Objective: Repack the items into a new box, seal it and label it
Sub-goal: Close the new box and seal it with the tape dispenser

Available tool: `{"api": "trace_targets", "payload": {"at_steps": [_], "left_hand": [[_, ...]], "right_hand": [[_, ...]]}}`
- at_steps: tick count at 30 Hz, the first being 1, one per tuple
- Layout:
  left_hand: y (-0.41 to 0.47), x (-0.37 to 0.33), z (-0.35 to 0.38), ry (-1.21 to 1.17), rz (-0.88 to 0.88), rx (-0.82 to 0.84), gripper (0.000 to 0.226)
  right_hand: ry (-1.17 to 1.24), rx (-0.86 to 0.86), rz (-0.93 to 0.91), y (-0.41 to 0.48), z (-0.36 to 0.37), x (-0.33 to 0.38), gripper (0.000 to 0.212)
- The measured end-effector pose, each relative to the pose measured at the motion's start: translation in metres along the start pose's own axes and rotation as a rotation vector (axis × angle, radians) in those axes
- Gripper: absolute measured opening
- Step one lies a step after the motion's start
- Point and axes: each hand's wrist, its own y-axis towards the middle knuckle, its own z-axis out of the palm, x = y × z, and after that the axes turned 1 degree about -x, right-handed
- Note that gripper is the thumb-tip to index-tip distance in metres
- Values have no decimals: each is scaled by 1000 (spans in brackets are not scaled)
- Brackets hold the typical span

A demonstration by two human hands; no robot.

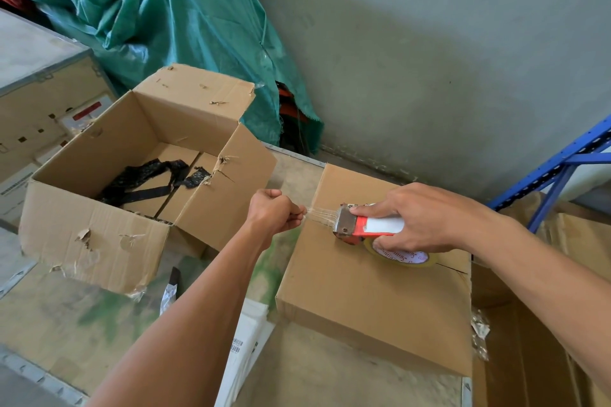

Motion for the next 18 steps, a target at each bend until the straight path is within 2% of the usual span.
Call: {"api": "trace_targets", "payload": {"at_steps": [4,8,10,13,18], "left_hand": [[2,3,1,-1,0,-18,43],[-5,7,4,-6,-35,4,21],[-9,6,3,-24,-85,30,21],[-9,0,2,12,-162,35,5],[-10,0,0,160,-208,2,23]], "right_hand": [[1,-5,4,-1,2,0,59],[-3,-4,8,-1,5,-1,61],[2,-13,13,-2,5,-1,61],[-4,-22,17,0,6,0,61],[-23,-25,16,0,5,2,61]]}}
